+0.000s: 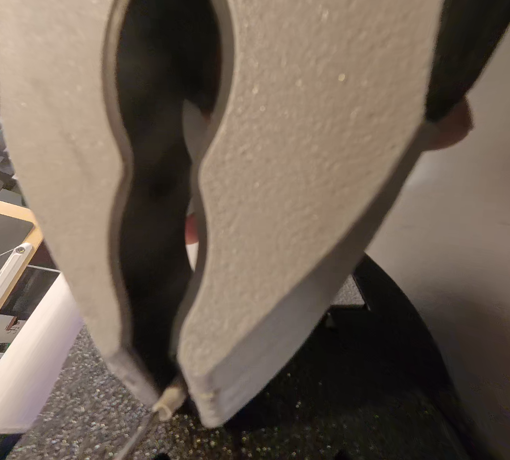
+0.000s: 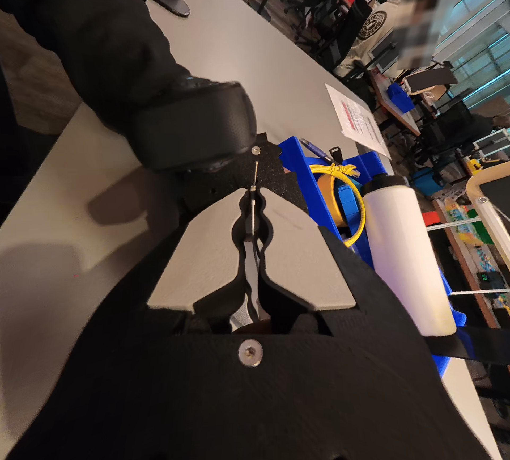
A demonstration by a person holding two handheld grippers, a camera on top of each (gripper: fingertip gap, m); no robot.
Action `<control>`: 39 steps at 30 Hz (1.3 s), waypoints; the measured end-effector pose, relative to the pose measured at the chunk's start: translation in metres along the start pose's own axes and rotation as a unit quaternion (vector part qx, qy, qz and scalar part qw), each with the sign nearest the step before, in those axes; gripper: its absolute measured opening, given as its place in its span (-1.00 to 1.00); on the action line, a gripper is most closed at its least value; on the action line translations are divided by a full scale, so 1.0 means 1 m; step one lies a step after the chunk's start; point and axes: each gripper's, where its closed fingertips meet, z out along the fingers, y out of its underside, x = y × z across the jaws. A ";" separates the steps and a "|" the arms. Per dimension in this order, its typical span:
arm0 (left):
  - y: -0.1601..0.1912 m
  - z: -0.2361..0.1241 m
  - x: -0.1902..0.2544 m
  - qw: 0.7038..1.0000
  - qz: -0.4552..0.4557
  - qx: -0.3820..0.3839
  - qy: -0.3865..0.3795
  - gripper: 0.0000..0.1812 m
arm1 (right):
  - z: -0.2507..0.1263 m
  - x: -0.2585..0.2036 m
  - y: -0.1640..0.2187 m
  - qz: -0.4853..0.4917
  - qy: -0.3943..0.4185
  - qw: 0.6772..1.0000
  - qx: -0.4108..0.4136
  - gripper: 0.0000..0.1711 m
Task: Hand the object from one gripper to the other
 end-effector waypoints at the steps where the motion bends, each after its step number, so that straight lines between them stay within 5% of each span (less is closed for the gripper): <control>1: 0.000 0.000 0.001 1.000 0.000 0.000 0.002 -0.37 | -0.001 0.001 0.000 0.000 0.004 1.000 0.011 -0.97; 5: -0.004 0.000 0.001 0.999 -0.036 0.015 0.014 -0.76 | -0.013 0.015 -0.001 0.046 0.016 0.997 0.062 -0.97; 9: -0.014 -0.005 0.003 0.989 -0.119 0.051 0.072 -0.40 | -0.035 0.039 -0.004 0.126 0.030 0.983 0.131 -0.96; 14: -0.026 -0.020 -0.010 0.968 -0.202 0.098 0.111 -0.39 | -0.061 0.060 -0.002 0.216 0.019 0.955 0.201 -0.97; 21: -0.023 -0.028 -0.022 0.962 -0.231 0.090 0.115 -0.56 | -0.066 0.060 0.002 0.251 -0.011 0.942 0.222 -0.97; 26: -0.017 -0.028 -0.015 0.965 -0.216 0.068 0.131 -0.98 | -0.070 0.063 -0.001 0.260 -0.009 0.936 0.237 -0.97; 31: -0.019 -0.028 -0.014 0.945 -0.278 0.067 0.159 -0.98 | -0.073 0.076 0.014 0.276 0.030 0.933 0.229 -0.95; 35: -0.023 -0.033 -0.036 0.907 -0.382 0.101 0.142 -0.98 | -0.077 0.087 0.034 0.216 0.113 0.953 0.180 -0.72; 39: -0.025 -0.045 -0.068 0.874 -0.449 0.156 0.099 -0.98 | -0.068 0.061 0.051 0.012 0.148 0.984 0.094 -0.64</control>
